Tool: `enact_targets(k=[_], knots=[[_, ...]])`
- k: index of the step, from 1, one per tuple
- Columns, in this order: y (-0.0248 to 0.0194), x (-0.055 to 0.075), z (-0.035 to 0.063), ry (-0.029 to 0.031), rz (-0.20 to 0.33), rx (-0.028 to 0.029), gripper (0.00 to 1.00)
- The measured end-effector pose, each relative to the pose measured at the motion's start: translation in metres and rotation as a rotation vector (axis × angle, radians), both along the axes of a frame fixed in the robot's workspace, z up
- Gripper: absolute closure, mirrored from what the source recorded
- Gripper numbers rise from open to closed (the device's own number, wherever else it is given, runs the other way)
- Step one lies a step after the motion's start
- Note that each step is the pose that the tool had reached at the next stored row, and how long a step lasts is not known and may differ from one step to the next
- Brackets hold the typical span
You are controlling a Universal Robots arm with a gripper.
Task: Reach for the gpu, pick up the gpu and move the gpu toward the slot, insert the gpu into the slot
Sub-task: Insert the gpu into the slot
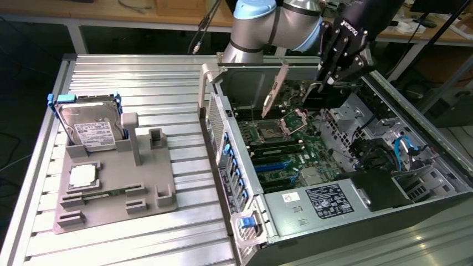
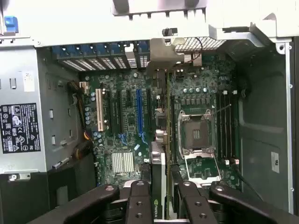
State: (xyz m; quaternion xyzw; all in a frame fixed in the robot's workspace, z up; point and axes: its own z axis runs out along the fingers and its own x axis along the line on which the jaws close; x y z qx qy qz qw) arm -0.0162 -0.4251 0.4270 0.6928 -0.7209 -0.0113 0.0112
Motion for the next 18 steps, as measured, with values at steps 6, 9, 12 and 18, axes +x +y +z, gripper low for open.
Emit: enact_targets(k=[6,9,12,18], knots=[[-0.0017,-0.001,-0.0455,-0.0749,0.028,-0.0021,0.73],[-0.0019,-0.001,-0.0503,-0.0763,0.028,-0.0020,0.73],[-0.0022,-0.002,-0.0548,-0.0773,0.028,-0.0022,0.73],[-0.0028,-0.005,-0.0640,-0.0801,0.028,-0.0021,0.73]])
